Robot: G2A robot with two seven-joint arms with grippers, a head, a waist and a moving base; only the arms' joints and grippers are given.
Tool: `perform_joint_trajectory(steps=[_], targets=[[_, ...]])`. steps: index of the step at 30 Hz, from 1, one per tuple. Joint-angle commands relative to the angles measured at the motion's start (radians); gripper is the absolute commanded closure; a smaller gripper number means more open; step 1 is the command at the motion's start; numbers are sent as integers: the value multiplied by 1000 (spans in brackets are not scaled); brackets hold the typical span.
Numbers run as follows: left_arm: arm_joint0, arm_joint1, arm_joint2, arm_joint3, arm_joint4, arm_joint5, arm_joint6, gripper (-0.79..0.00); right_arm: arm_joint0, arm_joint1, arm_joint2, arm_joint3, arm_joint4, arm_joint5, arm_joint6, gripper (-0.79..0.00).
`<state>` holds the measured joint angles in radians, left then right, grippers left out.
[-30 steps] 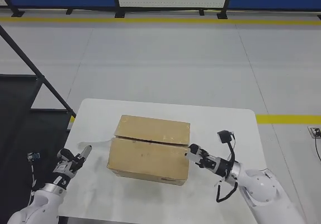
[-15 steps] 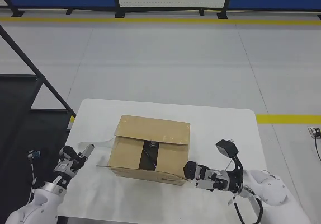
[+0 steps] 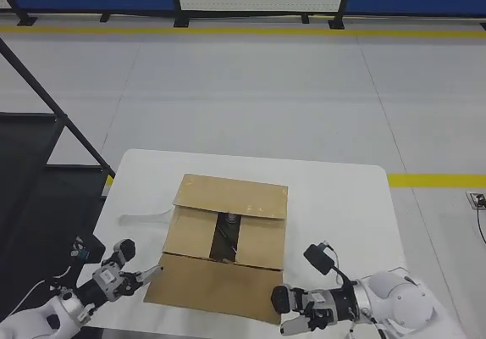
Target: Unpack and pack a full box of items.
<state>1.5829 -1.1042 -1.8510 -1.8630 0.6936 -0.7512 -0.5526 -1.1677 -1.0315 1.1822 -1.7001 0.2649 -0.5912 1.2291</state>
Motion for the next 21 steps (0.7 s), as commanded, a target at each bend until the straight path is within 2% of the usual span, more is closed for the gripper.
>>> perform_joint_trajectory(steps=[1,6,11,13,15,21], targets=[[-3,6,-6,13,28,-41,-23,-785,13,7,-22,13,-5,2,2,-785],[-9,13,19,33,116,-70,-17,-785,48,11,-53,65,93,13,-3,-785],[-14,14,45,43,170,-62,4,-785,115,-3,-70,88,278,147,-65,-785],[-14,14,45,43,170,-62,4,-785,145,-10,-67,108,325,213,-132,-785],[-14,14,45,43,170,-62,4,-785,159,-14,-71,108,335,256,-176,-785],[-14,14,45,43,170,-62,4,-785,159,-14,-71,108,335,256,-176,-785]])
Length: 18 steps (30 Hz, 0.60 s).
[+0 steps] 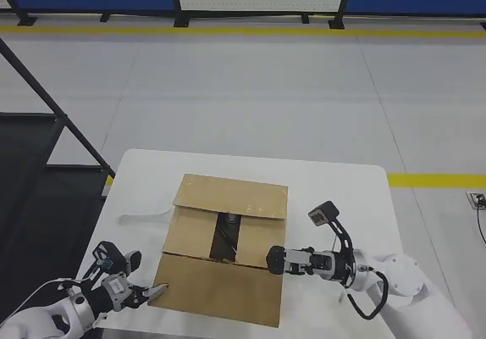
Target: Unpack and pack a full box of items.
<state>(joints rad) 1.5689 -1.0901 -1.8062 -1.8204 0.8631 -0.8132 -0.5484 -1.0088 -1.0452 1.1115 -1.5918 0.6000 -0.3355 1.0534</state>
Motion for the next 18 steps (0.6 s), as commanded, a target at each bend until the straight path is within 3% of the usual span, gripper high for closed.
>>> perform_joint_trajectory(steps=[1,7,10,18], targets=[[0,0,0,0,0,0,0,-785,0,0,0,0,0,0,0,-785],[0,0,0,0,0,0,0,-785,-19,-4,-3,0,30,4,-41,-785],[7,-1,16,-6,-4,28,21,-785,-8,-12,-17,41,21,57,-132,-785],[17,5,45,-6,52,35,50,-785,66,-40,-65,173,57,151,-226,-785]])
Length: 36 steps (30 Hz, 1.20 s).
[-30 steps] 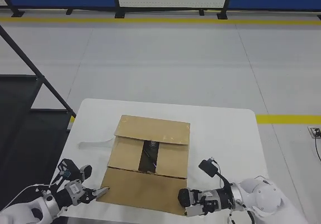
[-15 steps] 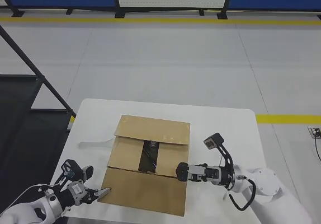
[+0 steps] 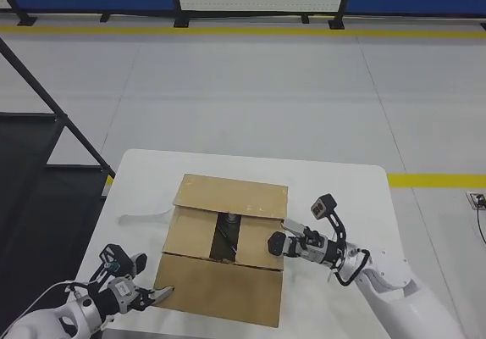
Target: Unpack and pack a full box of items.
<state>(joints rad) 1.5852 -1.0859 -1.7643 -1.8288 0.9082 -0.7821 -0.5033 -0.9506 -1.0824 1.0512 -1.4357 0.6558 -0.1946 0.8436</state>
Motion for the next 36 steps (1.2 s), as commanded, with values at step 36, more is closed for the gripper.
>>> perform_joint_trajectory(steps=[36], targets=[[59,30,21,-3,15,-2,45,-785,437,-200,-210,442,19,-138,-370,-785]])
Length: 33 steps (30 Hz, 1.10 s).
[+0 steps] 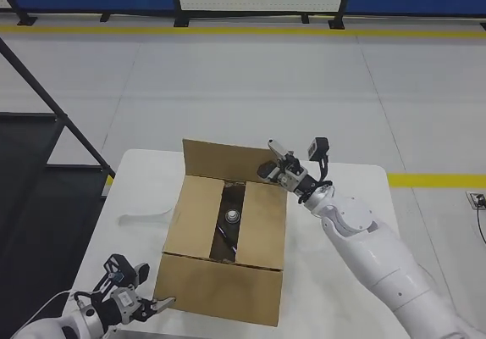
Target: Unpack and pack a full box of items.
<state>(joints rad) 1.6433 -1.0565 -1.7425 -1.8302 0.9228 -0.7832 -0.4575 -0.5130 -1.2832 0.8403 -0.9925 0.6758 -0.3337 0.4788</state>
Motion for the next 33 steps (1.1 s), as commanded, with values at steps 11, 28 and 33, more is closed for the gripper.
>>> perform_joint_trajectory(steps=[11,28,33], targets=[[1,0,-1,-1,0,-1,0,-785,-1,0,0,-1,-1,1,-5,-785],[-2,3,36,-4,21,23,17,-785,24,-33,17,5,-87,83,-169,-785],[-7,7,36,-1,33,21,25,-785,57,-57,17,64,-104,112,-289,-785]])
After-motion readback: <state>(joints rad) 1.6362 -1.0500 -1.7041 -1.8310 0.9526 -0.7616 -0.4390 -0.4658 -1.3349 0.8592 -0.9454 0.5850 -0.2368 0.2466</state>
